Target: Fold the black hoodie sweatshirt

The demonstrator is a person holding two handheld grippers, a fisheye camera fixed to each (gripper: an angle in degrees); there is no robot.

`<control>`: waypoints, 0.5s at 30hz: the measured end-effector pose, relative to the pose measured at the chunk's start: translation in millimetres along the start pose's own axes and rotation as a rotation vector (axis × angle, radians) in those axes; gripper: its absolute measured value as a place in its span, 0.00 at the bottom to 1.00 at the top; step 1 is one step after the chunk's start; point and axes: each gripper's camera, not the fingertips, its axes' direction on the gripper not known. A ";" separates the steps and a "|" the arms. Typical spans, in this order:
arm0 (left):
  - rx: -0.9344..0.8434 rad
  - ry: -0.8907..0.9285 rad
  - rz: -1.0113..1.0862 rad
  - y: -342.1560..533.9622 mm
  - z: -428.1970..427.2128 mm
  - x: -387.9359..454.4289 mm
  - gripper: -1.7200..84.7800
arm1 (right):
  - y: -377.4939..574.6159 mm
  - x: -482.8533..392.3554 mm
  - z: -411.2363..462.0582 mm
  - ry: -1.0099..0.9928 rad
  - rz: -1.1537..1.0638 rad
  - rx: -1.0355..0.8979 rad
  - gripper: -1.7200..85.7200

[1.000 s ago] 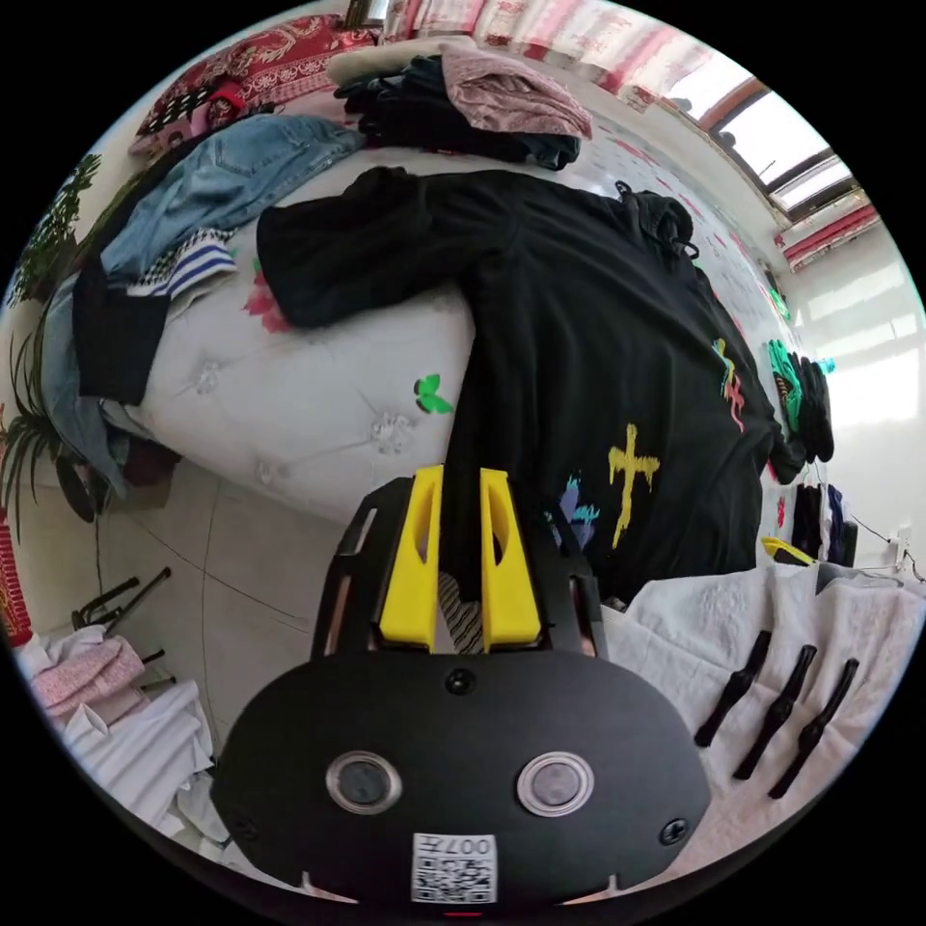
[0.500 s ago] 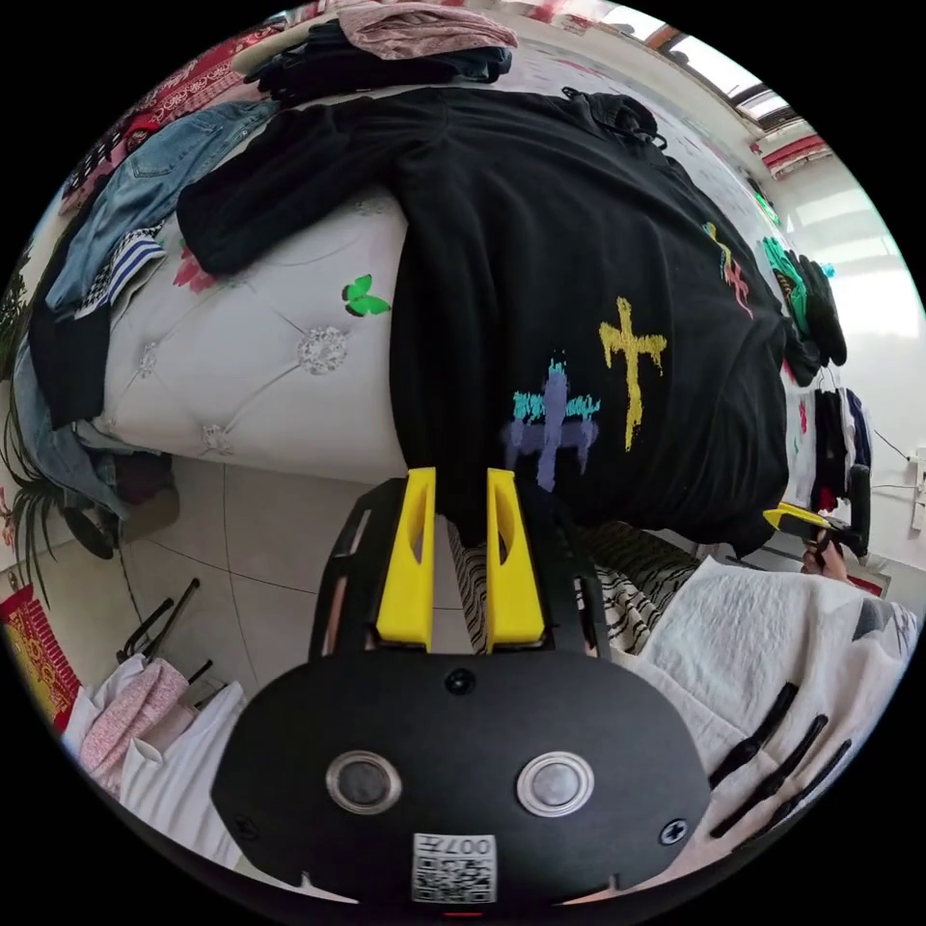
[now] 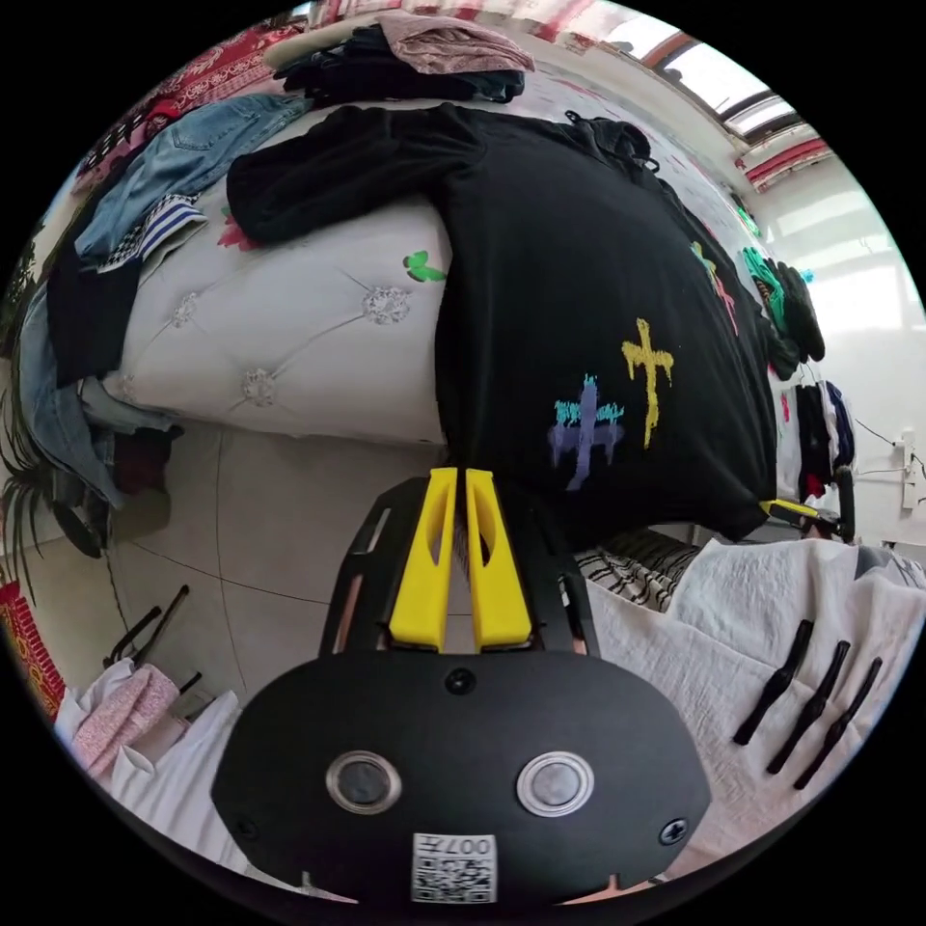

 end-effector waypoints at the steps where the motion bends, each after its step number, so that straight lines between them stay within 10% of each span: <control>1: -0.012 -0.035 0.035 -0.6 -0.3 6.7 0.01 | -2.3 -2.8 1.8 0.004 -0.006 -0.010 0.03; 15: 0.219 -0.164 -0.015 -18.3 -108.4 -23.5 0.09 | -68.0 -124.1 -39.8 0.317 -0.272 0.134 0.08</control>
